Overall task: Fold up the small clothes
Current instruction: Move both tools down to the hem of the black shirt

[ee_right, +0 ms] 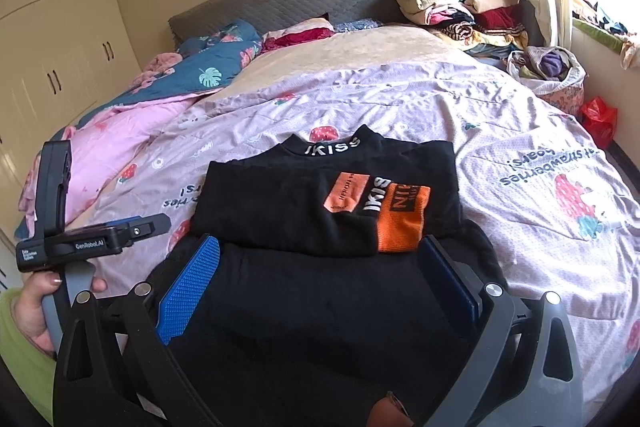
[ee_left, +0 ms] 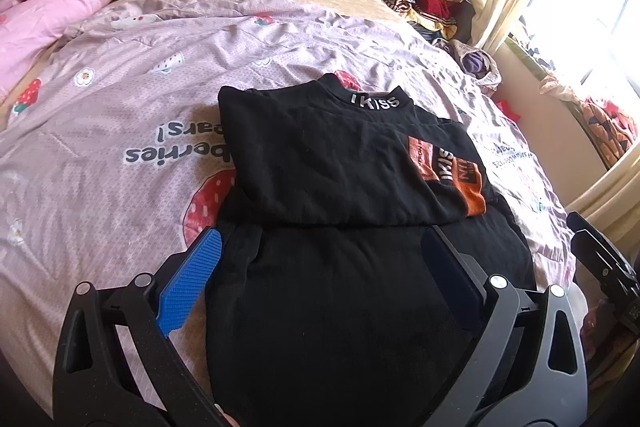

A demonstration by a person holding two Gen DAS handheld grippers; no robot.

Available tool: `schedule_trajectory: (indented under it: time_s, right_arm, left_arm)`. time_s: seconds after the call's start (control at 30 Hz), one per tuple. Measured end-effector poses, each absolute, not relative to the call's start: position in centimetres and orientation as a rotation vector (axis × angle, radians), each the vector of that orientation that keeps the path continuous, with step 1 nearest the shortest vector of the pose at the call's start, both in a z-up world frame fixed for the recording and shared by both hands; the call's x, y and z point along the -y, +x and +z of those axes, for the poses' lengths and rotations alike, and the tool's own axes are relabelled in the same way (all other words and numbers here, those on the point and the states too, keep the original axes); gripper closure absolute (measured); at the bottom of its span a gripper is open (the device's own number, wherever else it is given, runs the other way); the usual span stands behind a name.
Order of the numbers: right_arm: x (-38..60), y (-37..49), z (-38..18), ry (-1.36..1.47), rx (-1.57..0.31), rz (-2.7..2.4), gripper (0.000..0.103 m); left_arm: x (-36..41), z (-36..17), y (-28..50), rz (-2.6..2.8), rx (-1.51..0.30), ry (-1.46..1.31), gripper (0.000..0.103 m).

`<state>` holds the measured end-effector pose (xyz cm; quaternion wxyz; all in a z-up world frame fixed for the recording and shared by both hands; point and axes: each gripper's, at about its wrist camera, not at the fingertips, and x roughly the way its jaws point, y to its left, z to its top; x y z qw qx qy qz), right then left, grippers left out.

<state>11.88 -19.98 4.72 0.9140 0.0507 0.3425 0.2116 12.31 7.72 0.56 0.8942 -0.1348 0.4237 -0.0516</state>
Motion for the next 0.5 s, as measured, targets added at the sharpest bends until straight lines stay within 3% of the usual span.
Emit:
schedule_trajectory:
  time_s: [0.5]
  right_arm:
    - [23.2,9.4,4.2,0.108,-0.717,0.383,0.004]
  left_arm:
    - [-8.3,0.0,9.0,-0.079,-0.913,-0.240,0.009]
